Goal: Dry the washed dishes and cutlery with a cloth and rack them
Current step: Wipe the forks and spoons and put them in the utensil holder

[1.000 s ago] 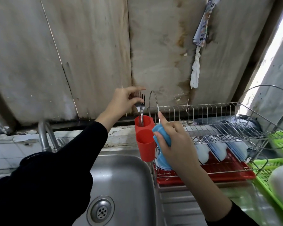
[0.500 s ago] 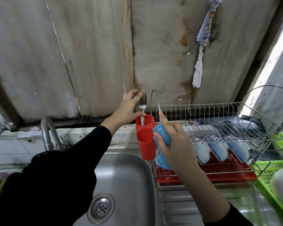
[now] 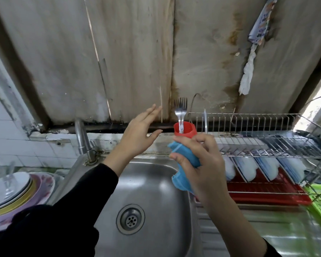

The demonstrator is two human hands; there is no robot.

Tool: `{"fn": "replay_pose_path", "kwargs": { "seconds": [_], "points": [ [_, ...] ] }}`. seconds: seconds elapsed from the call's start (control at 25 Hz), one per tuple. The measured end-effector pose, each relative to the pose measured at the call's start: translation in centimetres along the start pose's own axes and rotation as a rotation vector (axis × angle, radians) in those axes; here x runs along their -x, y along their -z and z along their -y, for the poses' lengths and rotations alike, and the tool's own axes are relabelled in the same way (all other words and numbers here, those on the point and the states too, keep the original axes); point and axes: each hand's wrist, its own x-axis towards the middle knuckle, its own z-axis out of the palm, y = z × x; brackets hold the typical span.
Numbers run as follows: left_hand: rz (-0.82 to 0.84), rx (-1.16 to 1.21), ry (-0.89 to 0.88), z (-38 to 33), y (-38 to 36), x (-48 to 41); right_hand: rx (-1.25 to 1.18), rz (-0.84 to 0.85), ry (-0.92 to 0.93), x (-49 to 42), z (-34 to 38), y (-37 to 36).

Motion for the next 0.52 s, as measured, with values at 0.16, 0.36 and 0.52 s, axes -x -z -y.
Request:
{"fn": "replay_pose_path", "kwargs": {
  "seconds": [0.16,0.36,0.52],
  "points": [
    [-0.053,-0.070,0.058,2.0,2.7,6.6,-0.052,0.248,-0.146,2.1,2.3,-4.2],
    [-0.020,-0.222,0.030,6.6,6.2,15.2,-0.109,0.388,-0.258,5.6,4.4,-10.9],
    [0.002,-0.380,0.033,10.7,9.6,20.5,-0.149,0.441,-0.271,7.9,6.4,-17.0]
  ]
}}
